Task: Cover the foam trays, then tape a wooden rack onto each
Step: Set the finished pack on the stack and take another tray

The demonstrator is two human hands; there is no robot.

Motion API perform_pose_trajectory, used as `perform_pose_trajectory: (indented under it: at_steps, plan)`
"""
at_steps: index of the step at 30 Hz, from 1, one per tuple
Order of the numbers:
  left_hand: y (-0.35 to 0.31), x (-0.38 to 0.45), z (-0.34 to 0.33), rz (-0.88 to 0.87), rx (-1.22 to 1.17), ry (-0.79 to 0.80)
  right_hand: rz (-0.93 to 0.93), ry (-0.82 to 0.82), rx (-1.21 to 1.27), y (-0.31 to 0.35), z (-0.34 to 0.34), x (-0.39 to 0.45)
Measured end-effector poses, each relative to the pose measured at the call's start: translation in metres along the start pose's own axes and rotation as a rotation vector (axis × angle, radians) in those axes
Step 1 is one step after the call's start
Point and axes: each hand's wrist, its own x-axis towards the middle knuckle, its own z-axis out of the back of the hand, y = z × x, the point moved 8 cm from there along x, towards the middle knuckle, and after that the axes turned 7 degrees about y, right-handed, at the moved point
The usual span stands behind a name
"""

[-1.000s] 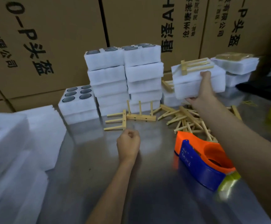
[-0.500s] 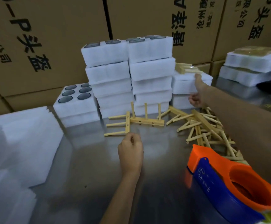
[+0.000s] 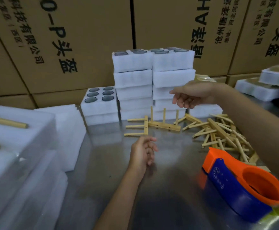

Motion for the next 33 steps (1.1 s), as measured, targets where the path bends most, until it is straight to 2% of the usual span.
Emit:
perform_pose_trajectory:
  at_steps: [2,4,8,13,18,21,24,28,30,33]
  plan:
    - [-0.003,-0.007,0.015,0.032,-0.284,0.066,0.079,0.035,-0.079,0.04,-0.034,0.005]
    - [-0.013,-0.009,0.039,-0.009,-0.438,0.067,0.156,0.054,-0.153,0.071,-0.075,0.021]
    - [-0.032,-0.004,0.085,-0.075,-0.535,-0.019,0.287,-0.014,-0.324,0.11,-0.149,0.075]
    - [-0.033,0.009,0.096,-0.064,-0.636,-0.049,0.369,-0.131,-0.599,0.139,-0.199,0.146]
    - [-0.026,0.015,0.101,-0.044,-0.689,-0.082,0.3,-0.242,-0.951,0.151,-0.218,0.194]
    - [-0.023,0.018,0.103,-0.041,-0.714,-0.094,0.231,-0.284,-1.029,0.15,-0.22,0.213]
    - [-0.022,0.017,0.107,-0.039,-0.73,-0.111,0.274,-0.36,-0.943,0.153,-0.216,0.213]
    - [-0.024,0.016,0.108,-0.053,-0.765,-0.102,0.483,-0.454,-0.548,0.177,-0.195,0.18]
    - [-0.025,0.015,0.108,-0.061,-0.769,-0.093,0.616,-0.437,-0.35,0.19,-0.189,0.149]
    - [-0.029,0.013,0.107,-0.072,-0.768,-0.084,0.73,-0.326,-0.002,0.195,-0.18,0.093]
